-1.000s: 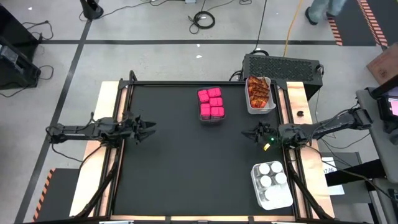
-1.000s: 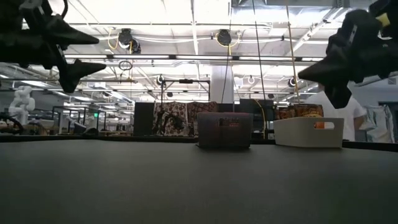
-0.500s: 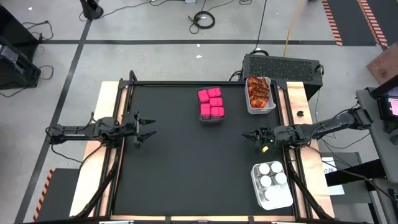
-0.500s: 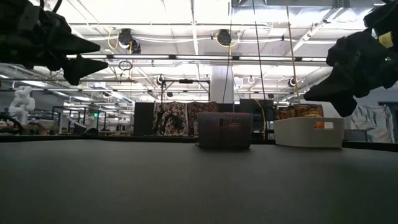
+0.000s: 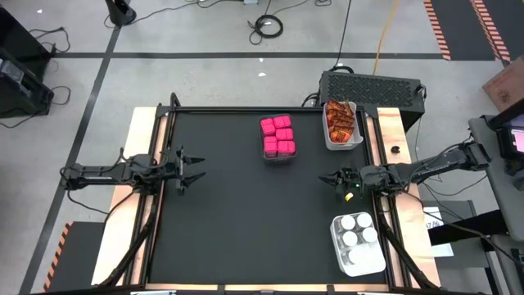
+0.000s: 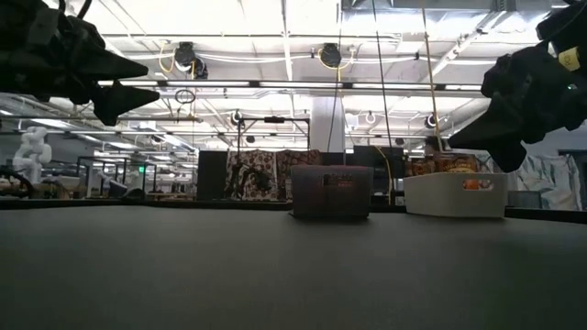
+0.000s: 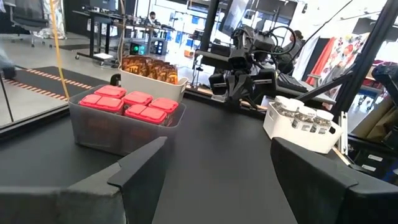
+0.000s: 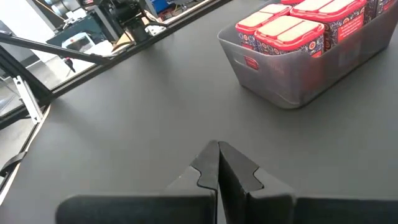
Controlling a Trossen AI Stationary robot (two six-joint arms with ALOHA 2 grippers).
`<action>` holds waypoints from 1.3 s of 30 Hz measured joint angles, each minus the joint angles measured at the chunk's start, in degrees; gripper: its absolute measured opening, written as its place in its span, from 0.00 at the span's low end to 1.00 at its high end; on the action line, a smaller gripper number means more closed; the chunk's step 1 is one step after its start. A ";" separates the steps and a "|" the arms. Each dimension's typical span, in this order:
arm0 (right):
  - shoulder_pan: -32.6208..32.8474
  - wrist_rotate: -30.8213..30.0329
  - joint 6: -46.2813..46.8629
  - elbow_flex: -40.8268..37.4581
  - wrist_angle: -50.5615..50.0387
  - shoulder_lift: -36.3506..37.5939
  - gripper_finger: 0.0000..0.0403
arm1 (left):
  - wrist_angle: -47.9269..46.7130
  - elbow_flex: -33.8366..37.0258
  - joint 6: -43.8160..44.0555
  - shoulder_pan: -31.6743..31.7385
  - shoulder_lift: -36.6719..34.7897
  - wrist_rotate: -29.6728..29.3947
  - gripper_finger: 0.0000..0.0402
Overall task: Sort spices by type
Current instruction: Return to Home Position
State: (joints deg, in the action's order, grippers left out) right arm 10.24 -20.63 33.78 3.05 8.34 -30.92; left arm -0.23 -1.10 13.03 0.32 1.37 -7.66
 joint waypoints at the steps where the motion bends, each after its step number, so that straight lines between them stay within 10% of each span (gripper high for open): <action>1: -0.02 -0.01 0.00 0.00 0.00 0.00 0.00 | 0.00 0.00 -0.01 0.00 0.00 0.00 0.71; 39: -0.02 -0.01 0.02 0.02 0.00 0.00 0.00 | 1.18 0.17 0.05 0.00 0.00 -0.11 0.71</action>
State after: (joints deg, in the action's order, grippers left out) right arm 10.22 -20.64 33.80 3.07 8.34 -30.92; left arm 0.95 -0.93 13.08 0.32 1.37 -7.77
